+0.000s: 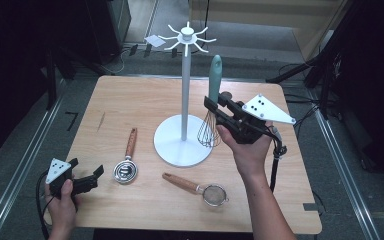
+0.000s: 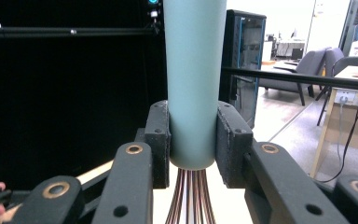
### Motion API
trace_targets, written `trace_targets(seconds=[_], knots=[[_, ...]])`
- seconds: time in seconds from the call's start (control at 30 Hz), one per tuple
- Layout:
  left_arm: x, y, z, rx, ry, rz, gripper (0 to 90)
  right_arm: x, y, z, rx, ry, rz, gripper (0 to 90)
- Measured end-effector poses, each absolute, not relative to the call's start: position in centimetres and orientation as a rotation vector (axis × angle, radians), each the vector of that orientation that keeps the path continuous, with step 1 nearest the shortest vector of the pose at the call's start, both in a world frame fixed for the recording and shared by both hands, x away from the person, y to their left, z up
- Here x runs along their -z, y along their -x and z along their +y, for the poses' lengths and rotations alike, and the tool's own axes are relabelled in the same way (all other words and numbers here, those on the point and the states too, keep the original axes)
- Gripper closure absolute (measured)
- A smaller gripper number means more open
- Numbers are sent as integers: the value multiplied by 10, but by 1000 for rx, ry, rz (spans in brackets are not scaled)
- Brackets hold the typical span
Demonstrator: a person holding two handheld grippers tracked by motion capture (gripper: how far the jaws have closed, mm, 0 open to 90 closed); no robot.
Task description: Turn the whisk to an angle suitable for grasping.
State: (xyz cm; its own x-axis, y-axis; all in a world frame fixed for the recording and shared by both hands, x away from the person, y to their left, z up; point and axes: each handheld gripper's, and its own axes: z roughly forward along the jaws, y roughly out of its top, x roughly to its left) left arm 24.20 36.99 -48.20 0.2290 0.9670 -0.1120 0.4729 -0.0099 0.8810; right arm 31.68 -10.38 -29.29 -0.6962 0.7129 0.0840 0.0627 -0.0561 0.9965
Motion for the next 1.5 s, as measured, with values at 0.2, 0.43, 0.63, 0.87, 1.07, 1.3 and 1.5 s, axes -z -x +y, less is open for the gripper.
trace_targets(seconds=[0.2, 0.43, 0.63, 0.87, 1.07, 1.3, 1.5], knots=[[482, -242, 370, -706, -1621, 1373, 9, 285, -319, -97, -1799, -814, 1751, 712], [482, -242, 370, -704, -1623, 1372, 9, 283, -323, -93, -1795, -832, 1752, 712], [482, -242, 370, -703, -1623, 1373, 9, 284, -327, -91, -1791, -842, 1758, 712], [482, -242, 370, -704, -1622, 1373, 9, 284, -330, -90, -1799, -848, 1763, 712], [482, -242, 370, -702, -1623, 1374, 9, 283, -333, -89, -1802, -845, 1772, 711], [482, -242, 370, -702, -1623, 1373, 9, 284, -336, -87, -1809, -850, 1779, 711], [482, -242, 370, -702, -1622, 1373, 9, 285, -339, -86, -1812, -847, 1786, 711]])
